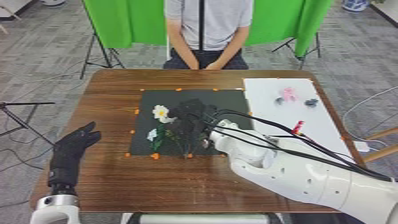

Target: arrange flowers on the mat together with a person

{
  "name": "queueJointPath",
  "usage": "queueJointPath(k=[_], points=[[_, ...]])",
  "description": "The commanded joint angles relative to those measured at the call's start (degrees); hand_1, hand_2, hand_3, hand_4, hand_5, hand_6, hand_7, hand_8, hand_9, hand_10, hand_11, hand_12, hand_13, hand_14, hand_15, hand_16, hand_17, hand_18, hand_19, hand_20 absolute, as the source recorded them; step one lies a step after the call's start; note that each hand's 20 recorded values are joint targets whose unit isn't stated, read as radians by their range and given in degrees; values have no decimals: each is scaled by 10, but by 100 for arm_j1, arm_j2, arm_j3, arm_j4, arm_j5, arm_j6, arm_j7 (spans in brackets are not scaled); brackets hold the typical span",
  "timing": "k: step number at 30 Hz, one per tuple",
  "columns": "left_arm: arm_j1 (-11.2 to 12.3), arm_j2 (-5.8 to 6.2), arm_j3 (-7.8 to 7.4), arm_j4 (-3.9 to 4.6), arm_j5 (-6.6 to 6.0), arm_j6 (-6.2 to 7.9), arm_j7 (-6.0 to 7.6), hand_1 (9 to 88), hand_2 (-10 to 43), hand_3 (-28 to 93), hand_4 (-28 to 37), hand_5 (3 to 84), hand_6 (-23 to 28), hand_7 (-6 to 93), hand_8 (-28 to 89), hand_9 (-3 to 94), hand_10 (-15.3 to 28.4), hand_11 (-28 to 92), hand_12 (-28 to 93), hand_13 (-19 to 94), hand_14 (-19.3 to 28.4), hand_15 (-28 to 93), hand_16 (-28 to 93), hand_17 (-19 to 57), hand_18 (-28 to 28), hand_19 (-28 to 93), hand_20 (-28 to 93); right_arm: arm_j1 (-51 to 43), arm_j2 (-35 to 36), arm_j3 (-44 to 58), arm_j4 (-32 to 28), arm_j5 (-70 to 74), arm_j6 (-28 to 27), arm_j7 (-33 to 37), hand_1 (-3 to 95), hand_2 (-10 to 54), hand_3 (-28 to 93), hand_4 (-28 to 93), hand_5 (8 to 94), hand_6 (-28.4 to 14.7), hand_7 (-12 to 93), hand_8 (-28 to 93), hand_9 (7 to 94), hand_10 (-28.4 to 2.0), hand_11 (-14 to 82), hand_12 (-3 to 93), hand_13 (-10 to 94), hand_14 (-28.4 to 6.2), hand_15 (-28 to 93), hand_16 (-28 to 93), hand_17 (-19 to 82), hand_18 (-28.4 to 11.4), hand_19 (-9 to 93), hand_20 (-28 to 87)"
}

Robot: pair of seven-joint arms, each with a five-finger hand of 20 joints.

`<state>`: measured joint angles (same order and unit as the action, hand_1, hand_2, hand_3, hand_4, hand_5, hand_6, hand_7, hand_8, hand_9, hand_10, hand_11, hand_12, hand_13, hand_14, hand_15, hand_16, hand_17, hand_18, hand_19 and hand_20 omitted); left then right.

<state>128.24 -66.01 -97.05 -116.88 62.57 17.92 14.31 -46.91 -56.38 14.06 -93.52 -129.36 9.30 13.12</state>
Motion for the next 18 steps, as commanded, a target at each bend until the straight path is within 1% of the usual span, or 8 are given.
queueJointPath(k=[1,5,10,13,15,18], points=[[67,-36,-14,2,17,6,-30,262,-1,696,-272,502,57,104,-64,506,149,190,120,427,170,131,-11,130,111,50,205,27,60,42,-43,-70,-70,-2,348,-95,681,-196,635,10,161,-105,621,-101,79,83,912,-35,303,272,565,-126,770,178],[59,-32,-9,3,17,4,-38,262,0,695,-272,503,57,103,-64,507,149,190,120,427,170,131,-11,130,111,50,204,0,57,68,-40,-90,-89,-5,343,-95,683,-194,614,11,161,-106,601,-108,77,84,904,-37,306,271,558,-127,765,182],[69,-33,-10,0,23,2,-49,262,0,695,-272,503,57,104,-64,507,149,190,120,427,171,131,-11,130,111,50,204,-42,64,125,-57,-90,-91,-6,339,-95,683,-192,574,13,152,-106,594,-110,76,84,901,-38,308,267,557,-129,763,189],[78,-25,-9,-6,26,0,-49,262,0,694,-272,503,56,104,-64,506,148,190,120,427,171,131,-11,130,111,50,204,-58,82,199,-96,1,-35,9,337,-95,683,-190,567,12,152,-103,592,-112,76,85,898,-39,309,265,555,-129,762,192],[83,-27,-14,-9,21,-4,-53,262,0,694,-272,502,56,104,-64,506,148,190,120,427,171,132,-11,130,111,50,204,-130,104,362,-167,4,-49,-8,336,-95,682,-189,565,12,152,-102,591,-112,76,85,898,-39,310,264,554,-130,761,195],[84,-27,-18,-12,29,-4,-53,262,0,695,-271,502,56,105,-64,506,148,190,120,428,171,132,-11,130,111,50,204,-271,179,753,-376,137,109,33,333,-95,683,-188,563,11,152,-102,590,-112,76,86,896,-41,312,263,552,-131,759,200]])
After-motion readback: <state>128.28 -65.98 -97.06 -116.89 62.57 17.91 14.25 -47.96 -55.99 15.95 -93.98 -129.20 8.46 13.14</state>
